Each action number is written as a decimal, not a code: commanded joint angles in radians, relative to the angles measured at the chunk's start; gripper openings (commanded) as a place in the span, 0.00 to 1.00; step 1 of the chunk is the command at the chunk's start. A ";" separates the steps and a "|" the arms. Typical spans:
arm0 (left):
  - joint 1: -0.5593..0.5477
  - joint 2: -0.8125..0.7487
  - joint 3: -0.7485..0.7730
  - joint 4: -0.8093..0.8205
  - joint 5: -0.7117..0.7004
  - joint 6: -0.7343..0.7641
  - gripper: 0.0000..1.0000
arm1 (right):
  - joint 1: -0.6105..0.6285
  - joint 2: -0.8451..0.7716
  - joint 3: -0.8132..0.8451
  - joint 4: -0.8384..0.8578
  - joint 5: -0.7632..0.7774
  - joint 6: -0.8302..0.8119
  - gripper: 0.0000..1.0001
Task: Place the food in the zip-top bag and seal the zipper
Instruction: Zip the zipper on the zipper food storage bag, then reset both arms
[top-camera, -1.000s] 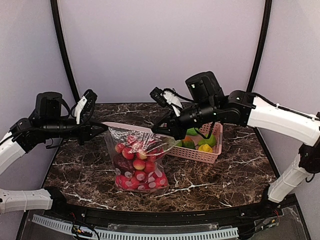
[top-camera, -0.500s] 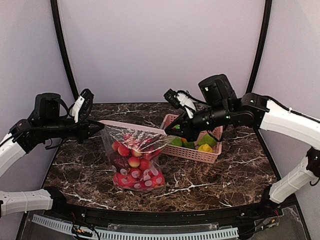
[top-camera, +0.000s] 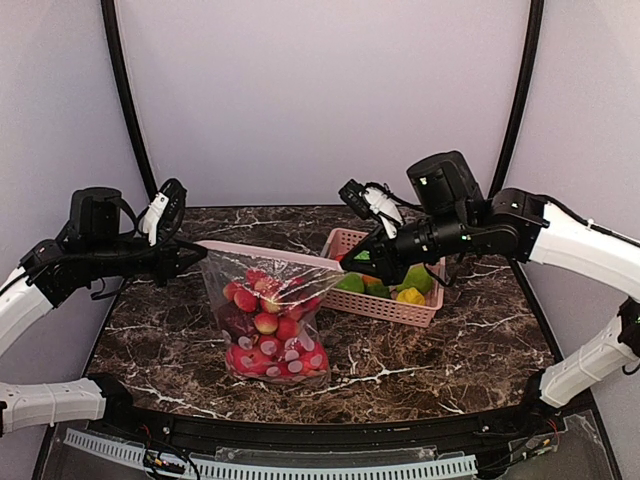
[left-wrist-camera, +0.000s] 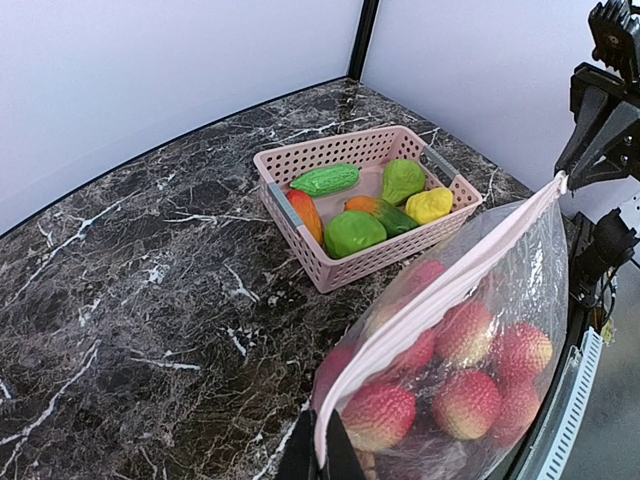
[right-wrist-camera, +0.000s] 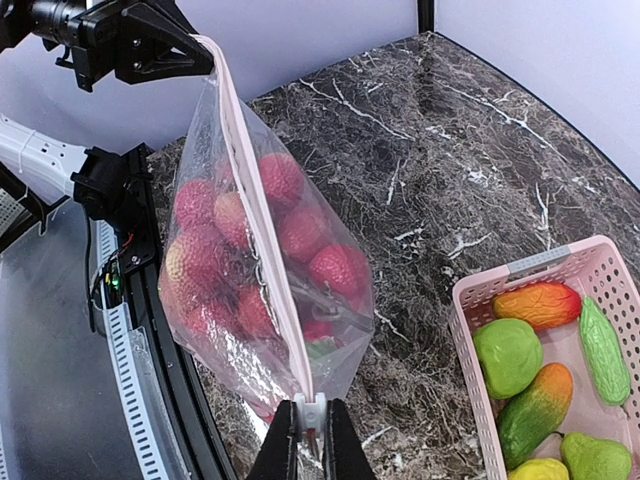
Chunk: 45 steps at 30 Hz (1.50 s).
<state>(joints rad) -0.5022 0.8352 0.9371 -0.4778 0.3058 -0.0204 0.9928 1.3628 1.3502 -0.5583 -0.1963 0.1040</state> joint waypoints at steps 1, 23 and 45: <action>0.024 -0.034 -0.031 0.024 -0.026 0.000 0.01 | -0.019 -0.032 -0.013 -0.071 0.025 0.011 0.00; 0.027 -0.046 -0.023 -0.034 -0.067 -0.134 0.99 | -0.099 -0.062 -0.062 0.057 0.187 0.289 0.99; 0.416 -0.201 -0.108 -0.122 -0.419 -0.139 0.99 | -0.629 -0.645 -0.604 0.227 0.453 0.244 0.98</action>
<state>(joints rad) -0.0933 0.7467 0.8570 -0.5865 0.0456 -0.1902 0.3679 0.8288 0.8307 -0.4751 0.1497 0.4580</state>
